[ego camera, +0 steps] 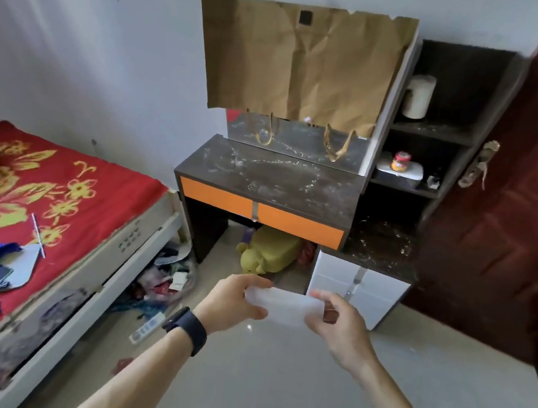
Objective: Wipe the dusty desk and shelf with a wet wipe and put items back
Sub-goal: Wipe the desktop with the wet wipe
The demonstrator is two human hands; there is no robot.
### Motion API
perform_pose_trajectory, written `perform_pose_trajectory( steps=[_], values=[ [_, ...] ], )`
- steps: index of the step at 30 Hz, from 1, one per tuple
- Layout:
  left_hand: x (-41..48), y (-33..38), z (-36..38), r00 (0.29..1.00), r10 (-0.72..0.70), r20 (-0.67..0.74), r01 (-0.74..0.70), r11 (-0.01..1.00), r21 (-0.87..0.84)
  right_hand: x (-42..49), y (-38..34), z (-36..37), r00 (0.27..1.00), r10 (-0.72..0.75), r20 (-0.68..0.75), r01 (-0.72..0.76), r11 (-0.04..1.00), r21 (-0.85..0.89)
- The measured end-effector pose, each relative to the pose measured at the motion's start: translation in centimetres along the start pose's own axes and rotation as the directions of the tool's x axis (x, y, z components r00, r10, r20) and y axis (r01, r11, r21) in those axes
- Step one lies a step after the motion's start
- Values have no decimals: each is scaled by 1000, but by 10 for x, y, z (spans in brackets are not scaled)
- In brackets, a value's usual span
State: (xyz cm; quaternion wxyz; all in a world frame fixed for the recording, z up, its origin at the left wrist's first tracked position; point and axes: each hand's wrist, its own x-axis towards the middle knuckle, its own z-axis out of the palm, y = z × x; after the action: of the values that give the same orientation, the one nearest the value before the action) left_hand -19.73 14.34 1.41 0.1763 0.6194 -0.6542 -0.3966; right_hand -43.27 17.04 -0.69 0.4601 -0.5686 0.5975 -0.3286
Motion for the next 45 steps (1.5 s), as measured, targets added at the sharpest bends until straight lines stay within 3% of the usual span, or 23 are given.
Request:
perform_pose_trajectory(
  steps=[5, 13, 18, 24, 30, 36, 40, 45],
  values=[
    [44, 3, -12, 992, -15, -126, 39, 980, 195, 62, -7, -11, 996, -91, 17, 93, 965, -244],
    [114, -35, -61, 990, -43, -133, 70, 977, 201, 177, -29, 11, 982, -162, 94, 180, 958, -222],
    [181, -71, -113, 990, -79, -121, 87, 994, 63, 264, -56, 47, 986, -99, 134, 116, 985, -131],
    [260, -118, -182, 964, -199, -176, 151, 956, -251, 366, -95, 96, 995, 8, 97, -5, 1000, -25],
    [328, -151, -223, 952, -287, -109, 229, 901, -368, 454, -105, 138, 993, 91, 71, -95, 994, 50],
    [396, -196, -242, 885, -439, -152, 363, 858, -364, 552, -93, 182, 973, 171, 155, -172, 985, -12],
    [445, -227, -259, 784, -584, -211, 448, 768, -458, 632, -104, 221, 952, 185, 246, -168, 982, -86],
    [494, -258, -276, 656, -723, -216, 525, 644, -557, 731, -121, 278, 935, 120, 335, -21, 958, -286]
  ],
)
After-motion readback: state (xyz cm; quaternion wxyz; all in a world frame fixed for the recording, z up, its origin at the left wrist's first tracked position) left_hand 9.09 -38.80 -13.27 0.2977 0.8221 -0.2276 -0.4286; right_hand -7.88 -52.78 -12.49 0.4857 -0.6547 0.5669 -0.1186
